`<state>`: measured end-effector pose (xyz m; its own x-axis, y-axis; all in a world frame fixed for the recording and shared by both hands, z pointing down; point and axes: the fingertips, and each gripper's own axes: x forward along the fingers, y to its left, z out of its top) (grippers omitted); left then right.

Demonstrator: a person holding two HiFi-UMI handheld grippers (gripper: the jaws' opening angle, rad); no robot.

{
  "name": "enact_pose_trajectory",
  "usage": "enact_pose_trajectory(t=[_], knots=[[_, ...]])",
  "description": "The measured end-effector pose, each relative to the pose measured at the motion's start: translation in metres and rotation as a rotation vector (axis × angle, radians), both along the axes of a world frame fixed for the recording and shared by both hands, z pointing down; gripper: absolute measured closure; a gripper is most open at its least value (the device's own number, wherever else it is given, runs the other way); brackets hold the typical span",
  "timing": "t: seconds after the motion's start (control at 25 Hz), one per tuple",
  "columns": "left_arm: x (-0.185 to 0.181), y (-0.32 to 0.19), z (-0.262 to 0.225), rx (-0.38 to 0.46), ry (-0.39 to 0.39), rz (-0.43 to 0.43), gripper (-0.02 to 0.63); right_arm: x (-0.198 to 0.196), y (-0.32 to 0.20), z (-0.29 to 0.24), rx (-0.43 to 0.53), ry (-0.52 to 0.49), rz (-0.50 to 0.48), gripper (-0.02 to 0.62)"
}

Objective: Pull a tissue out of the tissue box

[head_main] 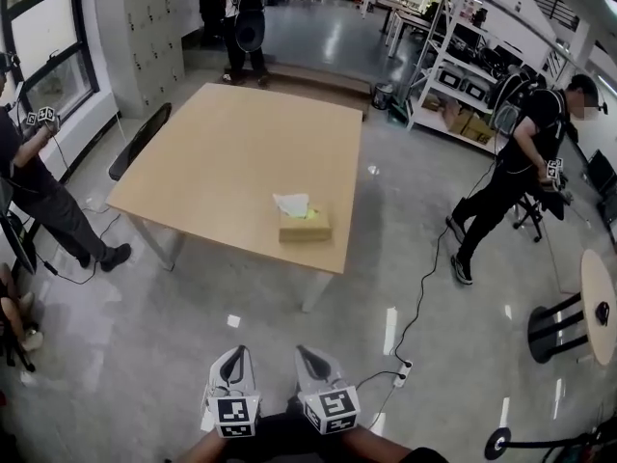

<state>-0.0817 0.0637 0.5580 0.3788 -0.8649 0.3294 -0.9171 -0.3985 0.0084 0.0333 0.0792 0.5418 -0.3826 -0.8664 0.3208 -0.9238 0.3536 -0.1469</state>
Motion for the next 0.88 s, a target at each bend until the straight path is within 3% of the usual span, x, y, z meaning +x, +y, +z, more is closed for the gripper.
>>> enact_pose_trajectory(t=[0.36,0.64,0.88], knots=[[0.074,-0.062,-0.019,0.031,-0.006,-0.034,0.588,0.069,-0.072,-0.009,0.035,-0.009,-0.058,0.603],[0.089,-0.088,-0.044,0.023,-0.004,-0.099,0.588,0.098,-0.108,-0.018,0.041,-0.018,-0.075,0.603],[0.087,-0.110,-0.029,0.035,-0.022,-0.110,0.588,0.101,-0.124,-0.007,-0.004,-0.032,-0.087,0.603]])
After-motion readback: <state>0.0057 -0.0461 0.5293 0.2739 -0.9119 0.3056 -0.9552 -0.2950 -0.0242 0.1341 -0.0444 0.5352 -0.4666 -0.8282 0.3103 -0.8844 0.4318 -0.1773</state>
